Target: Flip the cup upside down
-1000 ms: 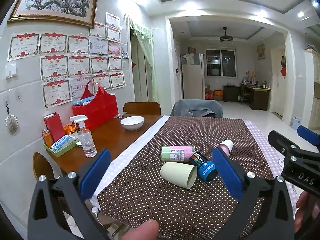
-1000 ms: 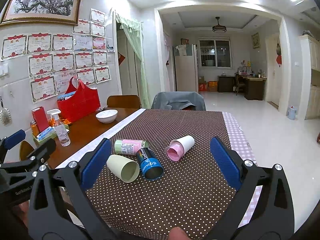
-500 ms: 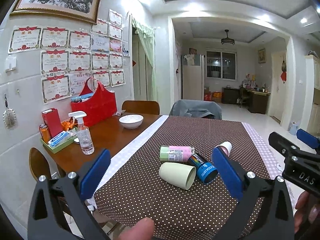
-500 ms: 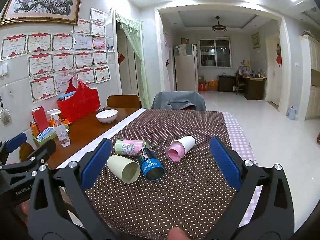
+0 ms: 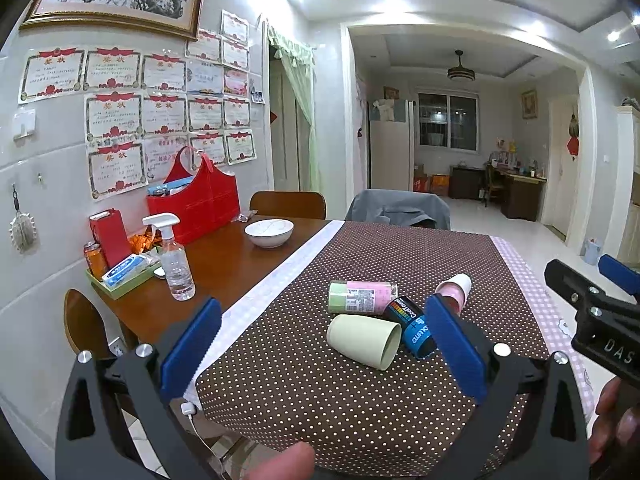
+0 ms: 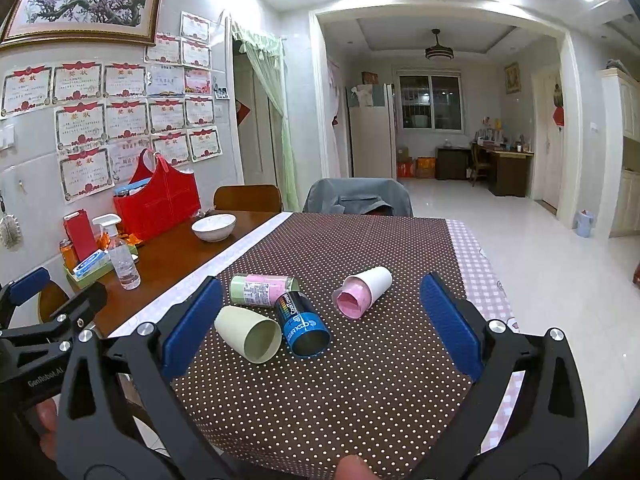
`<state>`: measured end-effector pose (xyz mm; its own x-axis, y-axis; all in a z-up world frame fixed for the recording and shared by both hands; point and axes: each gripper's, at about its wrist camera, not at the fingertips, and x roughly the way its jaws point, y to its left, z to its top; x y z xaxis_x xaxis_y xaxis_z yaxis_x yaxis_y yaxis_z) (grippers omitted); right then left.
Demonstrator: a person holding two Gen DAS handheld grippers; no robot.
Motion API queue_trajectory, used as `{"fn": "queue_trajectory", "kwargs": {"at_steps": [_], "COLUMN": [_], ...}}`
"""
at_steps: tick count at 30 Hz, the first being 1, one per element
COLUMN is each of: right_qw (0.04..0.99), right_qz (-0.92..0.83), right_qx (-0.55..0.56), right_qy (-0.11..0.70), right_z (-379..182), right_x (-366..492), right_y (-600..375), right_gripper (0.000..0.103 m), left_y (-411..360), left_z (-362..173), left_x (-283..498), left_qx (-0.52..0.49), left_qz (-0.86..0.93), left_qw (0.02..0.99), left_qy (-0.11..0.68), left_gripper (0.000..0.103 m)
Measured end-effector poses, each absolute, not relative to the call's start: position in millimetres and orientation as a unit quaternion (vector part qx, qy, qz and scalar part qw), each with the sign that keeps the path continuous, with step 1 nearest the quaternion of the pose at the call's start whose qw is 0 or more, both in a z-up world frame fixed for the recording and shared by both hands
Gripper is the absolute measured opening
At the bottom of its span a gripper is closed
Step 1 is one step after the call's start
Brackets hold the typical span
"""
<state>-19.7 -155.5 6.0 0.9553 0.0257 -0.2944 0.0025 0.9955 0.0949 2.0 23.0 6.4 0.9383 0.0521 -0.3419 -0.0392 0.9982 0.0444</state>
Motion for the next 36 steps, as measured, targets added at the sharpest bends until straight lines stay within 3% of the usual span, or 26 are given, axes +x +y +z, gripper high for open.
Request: {"fn": "queue_trajectory", "kwargs": {"at_steps": [23,36], "right_qw": [0.986,0.980], "right_qz": [0.003,-0.009], "right_qx": [0.053,0.054], "right_qy": [0.156,0.194], "right_z": [6.3,-8.6], "right_x": [-8.7,40.8], "right_y": [-161.4,-178.4], "right_gripper": [0.097,0.097], "left_y": [23.9,18.0], "left_z": [6.0,-12.8], "left_x": [8.7,59.6], "left_qx": [0.022,0.055], "left_qz": [0.026,0.014], "left_qw": [0.983,0.973], "left_qy": [0.182,0.224], "left_gripper": [0.099,0.099]}}
